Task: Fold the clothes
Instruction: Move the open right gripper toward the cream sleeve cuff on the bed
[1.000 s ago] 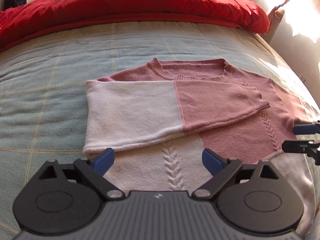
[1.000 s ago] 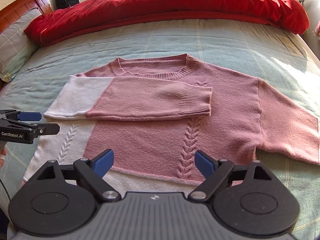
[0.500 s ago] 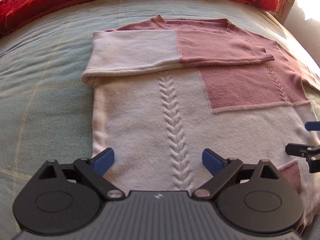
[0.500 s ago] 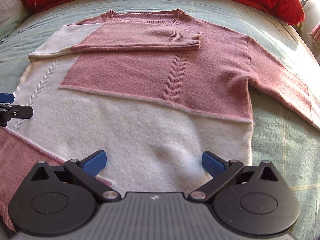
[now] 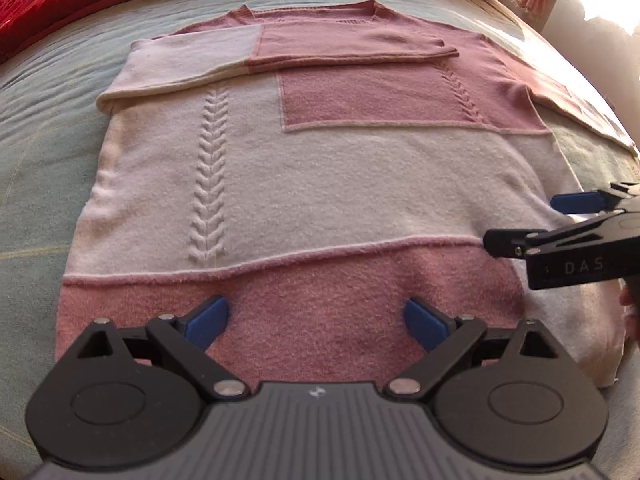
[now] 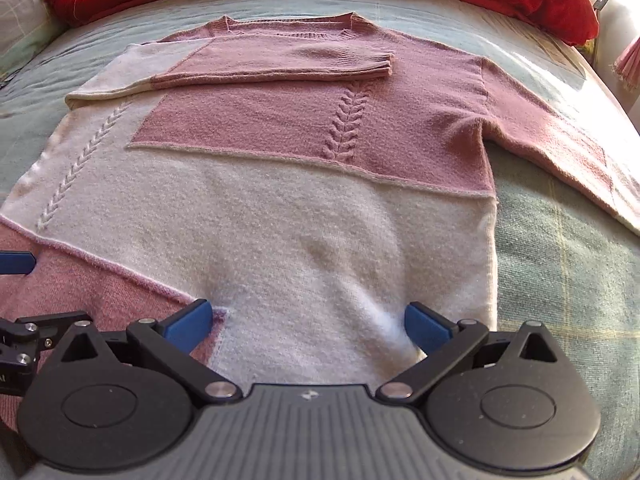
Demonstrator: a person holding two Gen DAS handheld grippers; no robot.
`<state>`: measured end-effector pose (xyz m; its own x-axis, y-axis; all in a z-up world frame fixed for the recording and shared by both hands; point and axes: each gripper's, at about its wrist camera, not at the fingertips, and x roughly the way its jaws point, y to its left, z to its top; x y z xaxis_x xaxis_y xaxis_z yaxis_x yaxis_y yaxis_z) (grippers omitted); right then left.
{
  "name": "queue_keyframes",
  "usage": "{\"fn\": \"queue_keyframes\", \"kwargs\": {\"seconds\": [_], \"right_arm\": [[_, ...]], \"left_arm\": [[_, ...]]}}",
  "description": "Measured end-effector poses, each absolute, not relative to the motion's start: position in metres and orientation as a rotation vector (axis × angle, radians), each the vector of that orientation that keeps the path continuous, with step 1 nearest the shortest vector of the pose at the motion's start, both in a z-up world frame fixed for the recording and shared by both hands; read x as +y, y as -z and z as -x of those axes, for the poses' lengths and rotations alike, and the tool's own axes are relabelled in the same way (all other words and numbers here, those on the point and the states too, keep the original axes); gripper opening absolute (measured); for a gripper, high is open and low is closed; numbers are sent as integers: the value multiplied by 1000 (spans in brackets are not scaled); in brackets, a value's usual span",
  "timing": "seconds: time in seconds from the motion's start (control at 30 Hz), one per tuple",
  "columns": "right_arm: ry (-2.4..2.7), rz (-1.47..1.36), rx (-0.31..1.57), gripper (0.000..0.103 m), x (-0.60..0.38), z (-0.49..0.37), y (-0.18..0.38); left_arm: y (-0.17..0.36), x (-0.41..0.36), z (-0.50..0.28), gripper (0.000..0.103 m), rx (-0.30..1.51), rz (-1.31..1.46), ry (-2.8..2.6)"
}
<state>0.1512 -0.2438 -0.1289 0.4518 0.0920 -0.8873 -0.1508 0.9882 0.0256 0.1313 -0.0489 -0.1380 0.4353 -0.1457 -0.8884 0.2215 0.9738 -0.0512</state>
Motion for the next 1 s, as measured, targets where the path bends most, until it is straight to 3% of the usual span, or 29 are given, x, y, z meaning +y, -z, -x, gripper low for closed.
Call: {"fn": "queue_keyframes", "kwargs": {"seconds": [0.23, 0.6, 1.0], "right_arm": [[-180, 45, 1031, 103, -243, -114, 113], [-296, 131, 994, 103, -184, -132, 121], [-277, 59, 1014, 103, -228, -97, 114]], "left_arm": [[115, -35, -112, 98, 1045, -25, 169], [94, 10, -124, 98, 1056, 85, 114], [125, -26, -136, 98, 1091, 31, 179]]}}
